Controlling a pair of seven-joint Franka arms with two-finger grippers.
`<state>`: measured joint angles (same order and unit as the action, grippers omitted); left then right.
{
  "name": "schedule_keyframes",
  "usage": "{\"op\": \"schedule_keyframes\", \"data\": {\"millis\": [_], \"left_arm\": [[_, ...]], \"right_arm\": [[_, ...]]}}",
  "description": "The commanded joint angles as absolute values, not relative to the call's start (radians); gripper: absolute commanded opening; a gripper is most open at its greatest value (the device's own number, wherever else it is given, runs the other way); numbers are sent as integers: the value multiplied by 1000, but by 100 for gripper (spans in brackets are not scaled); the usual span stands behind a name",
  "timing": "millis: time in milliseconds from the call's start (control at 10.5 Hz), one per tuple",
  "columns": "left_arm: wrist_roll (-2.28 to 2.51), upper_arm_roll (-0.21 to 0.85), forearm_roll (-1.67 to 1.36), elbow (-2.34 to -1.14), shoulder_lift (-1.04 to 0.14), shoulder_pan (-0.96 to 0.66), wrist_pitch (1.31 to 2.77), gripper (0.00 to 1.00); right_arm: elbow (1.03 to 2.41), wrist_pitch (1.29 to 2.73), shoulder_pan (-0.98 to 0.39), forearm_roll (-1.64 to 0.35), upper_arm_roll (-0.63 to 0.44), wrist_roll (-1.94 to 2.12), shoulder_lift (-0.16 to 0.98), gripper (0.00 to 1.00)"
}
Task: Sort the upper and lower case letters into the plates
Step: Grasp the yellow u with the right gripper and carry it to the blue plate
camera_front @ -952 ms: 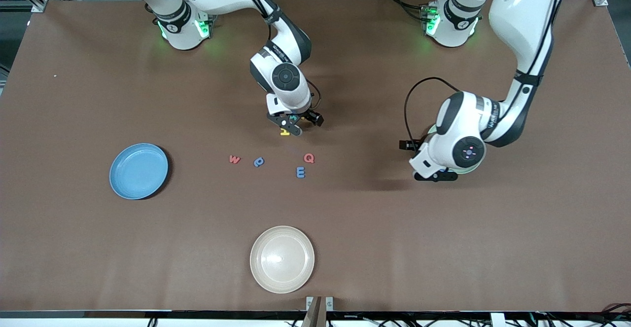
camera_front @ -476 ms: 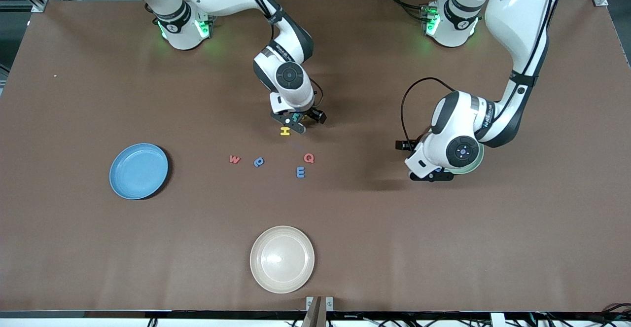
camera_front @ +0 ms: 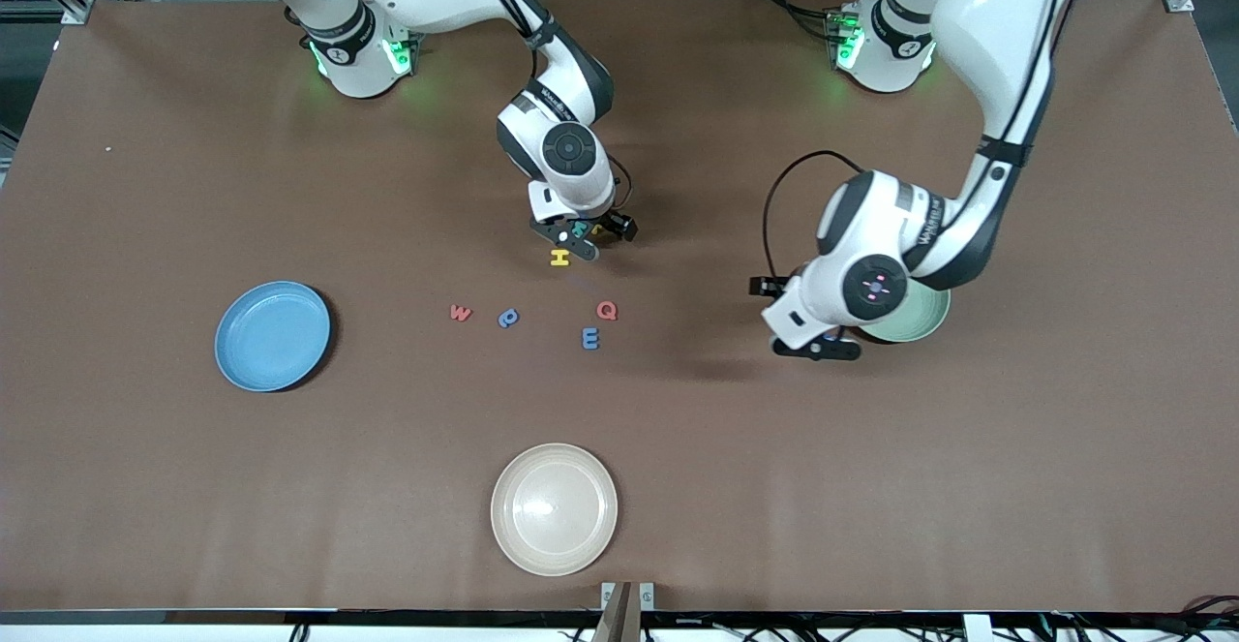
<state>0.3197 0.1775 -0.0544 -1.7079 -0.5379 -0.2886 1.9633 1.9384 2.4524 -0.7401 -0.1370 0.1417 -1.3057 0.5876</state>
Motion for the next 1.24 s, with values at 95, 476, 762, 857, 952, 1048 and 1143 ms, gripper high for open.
{"op": "schedule_keyframes", "data": {"millis": [95,476,762,857,952,1048,1143], "left_arm": [[324,167,-57,-1657,-563,-296,1956,100],[328,169,-17,-1609,-584,-304,1954,100],[334,170,-25,-1539,-626,-316,1956,100],[334,170,-26,-1531,-632,-316,1956,100],[356,172,-32,-1520,-634,-318,1957,100],[409,172,-52,-1503,-644,-333,1965,100],[461,172,-64,-1491,-661,-362,1979,100]], "right_arm": [[1948,2474,-733,-117,153,-1325,588,34],[1957,2528,-727,-117,161,-1373,586,0],[1973,2526,-727,-112,161,-1371,580,0],[1974,2519,-727,-112,161,-1370,569,0],[1976,2513,-726,-112,161,-1370,554,0],[1976,2488,-715,-112,161,-1370,529,0],[1976,2417,-695,-88,160,-1361,485,0]]}}
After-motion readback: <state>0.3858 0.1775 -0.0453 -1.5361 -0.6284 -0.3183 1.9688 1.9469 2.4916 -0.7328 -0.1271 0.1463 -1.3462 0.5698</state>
